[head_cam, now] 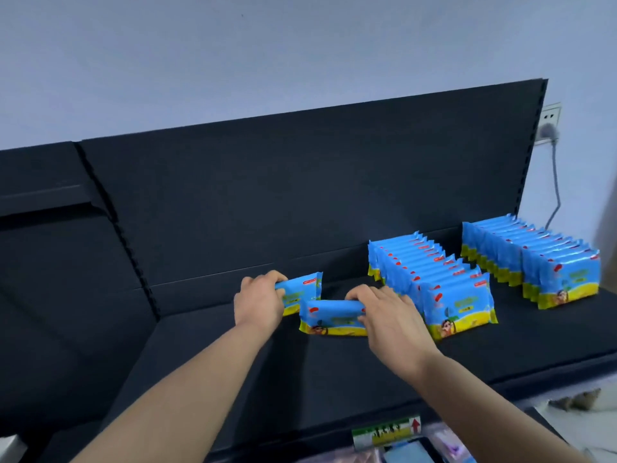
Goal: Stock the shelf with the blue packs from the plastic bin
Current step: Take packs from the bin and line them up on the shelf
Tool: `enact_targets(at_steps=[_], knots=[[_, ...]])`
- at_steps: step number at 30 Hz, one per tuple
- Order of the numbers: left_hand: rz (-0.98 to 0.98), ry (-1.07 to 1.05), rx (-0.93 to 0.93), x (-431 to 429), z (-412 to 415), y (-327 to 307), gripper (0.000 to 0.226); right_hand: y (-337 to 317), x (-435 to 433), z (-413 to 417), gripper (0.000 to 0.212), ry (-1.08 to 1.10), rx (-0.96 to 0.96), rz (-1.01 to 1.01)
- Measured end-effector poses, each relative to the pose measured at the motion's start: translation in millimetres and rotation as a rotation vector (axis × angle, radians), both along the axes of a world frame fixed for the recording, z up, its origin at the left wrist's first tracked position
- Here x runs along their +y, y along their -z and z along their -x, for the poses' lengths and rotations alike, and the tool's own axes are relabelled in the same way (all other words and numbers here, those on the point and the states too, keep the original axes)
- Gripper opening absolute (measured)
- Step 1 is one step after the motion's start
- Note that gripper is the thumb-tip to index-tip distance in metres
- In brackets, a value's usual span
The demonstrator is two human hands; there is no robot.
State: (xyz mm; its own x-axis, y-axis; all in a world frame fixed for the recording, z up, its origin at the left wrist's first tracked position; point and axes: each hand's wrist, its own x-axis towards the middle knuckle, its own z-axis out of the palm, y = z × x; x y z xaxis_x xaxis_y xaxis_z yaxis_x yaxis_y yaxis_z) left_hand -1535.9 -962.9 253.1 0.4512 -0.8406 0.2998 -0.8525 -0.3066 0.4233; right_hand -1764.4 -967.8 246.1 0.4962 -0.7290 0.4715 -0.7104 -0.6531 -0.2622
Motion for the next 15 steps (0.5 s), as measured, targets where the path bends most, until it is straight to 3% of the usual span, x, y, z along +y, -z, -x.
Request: enact_targets(at_steps=[8,15], knots=[[-0.027,0.136,0.061,-63,-42,7,0.02,13,-50,-44,0.033,0.01,0.037,-0.06],[0.083,0.14,-0.111,-85,-51,14,0.024,18,-74,-64,0.034,-0.07,0.056,-0.058]])
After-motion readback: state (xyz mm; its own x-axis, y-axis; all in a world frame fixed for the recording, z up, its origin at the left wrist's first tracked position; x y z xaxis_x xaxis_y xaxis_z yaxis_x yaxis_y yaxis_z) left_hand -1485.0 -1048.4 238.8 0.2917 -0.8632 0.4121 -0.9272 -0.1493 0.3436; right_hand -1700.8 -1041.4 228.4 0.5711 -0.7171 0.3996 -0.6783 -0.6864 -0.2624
